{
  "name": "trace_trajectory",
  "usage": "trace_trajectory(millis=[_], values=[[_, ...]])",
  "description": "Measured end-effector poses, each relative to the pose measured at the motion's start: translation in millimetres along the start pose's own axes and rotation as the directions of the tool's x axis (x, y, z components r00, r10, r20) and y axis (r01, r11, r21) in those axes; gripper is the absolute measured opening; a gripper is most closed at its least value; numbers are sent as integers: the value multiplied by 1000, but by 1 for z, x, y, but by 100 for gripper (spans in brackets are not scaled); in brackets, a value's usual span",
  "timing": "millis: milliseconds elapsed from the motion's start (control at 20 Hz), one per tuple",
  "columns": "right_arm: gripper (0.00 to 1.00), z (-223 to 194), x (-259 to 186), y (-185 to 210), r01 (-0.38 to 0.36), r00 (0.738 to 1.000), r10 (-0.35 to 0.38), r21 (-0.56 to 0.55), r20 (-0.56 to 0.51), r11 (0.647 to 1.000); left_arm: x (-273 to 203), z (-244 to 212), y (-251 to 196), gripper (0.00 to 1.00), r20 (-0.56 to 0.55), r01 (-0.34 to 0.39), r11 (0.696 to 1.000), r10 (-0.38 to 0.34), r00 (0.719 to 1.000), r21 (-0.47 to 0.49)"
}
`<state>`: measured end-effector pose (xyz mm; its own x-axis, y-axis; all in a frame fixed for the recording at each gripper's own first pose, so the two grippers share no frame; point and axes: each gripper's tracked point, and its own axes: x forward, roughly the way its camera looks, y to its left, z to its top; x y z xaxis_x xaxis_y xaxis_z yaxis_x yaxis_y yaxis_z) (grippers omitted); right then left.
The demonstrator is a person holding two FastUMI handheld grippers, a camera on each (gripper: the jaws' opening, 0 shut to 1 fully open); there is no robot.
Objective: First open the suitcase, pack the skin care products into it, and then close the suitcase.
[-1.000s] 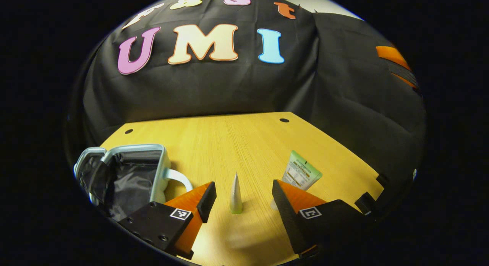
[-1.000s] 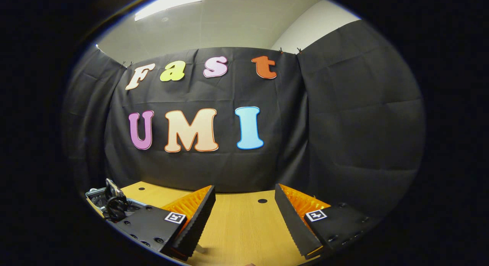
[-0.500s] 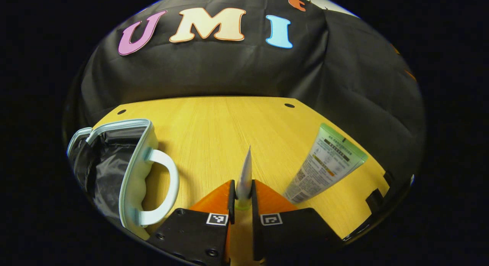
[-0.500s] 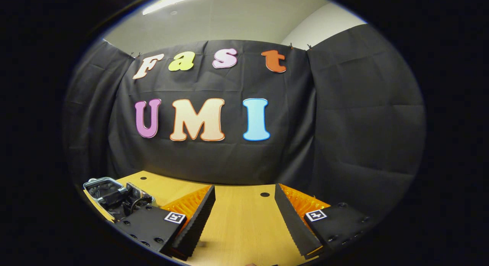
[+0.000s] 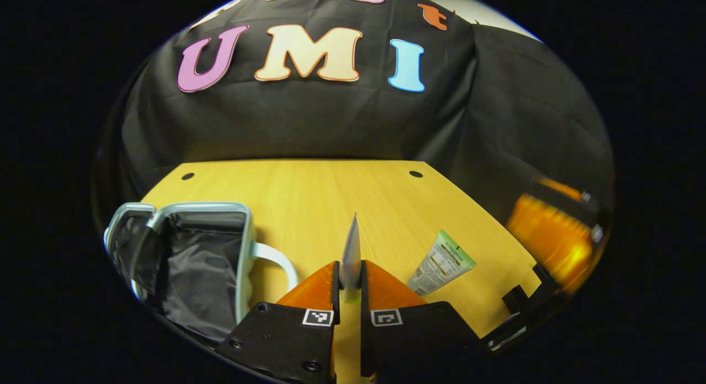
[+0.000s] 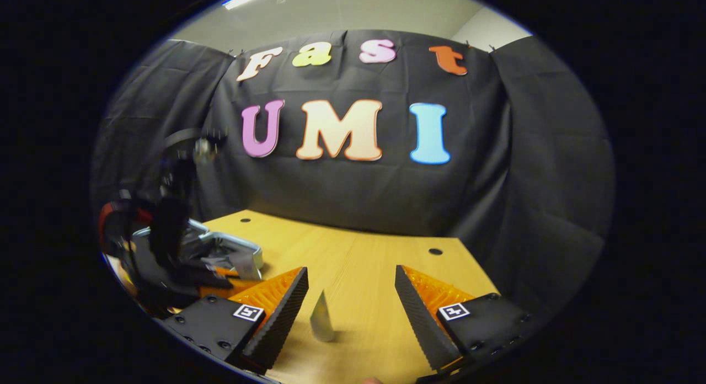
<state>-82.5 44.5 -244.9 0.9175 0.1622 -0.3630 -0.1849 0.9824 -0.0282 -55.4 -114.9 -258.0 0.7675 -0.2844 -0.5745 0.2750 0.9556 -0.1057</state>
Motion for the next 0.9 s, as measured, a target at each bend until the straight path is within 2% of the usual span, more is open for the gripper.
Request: trace_trajectory(millis=[50,250,500,600,750,850,900], values=[[99,-19,7,7,-12,999,12,4,-33,1000,-9,6,6,10,6,-11,1000,11,1000,-1],[99,-92,31,19,13,983,-11,11,-182,1000,-42,20,34,10,20,-61,998,62,998,-29],[99,-126,58,25,23,959,-19,11,-284,1000,-65,21,68,10,18,-123,991,125,992,-57],[84,-134,63,22,34,949,-32,0,-314,999,-70,20,82,10,14,-149,986,151,988,-72],[36,-140,62,24,28,928,-28,-7,-372,1000,-74,14,106,10,4,-193,976,195,981,-101],[23,-135,60,32,12,909,12,56,-416,998,-78,7,125,10,-33,-230,967,227,973,-108],[25,-130,60,36,12,904,32,101,-426,995,-81,2,137,10,-59,-248,964,243,968,-99]])
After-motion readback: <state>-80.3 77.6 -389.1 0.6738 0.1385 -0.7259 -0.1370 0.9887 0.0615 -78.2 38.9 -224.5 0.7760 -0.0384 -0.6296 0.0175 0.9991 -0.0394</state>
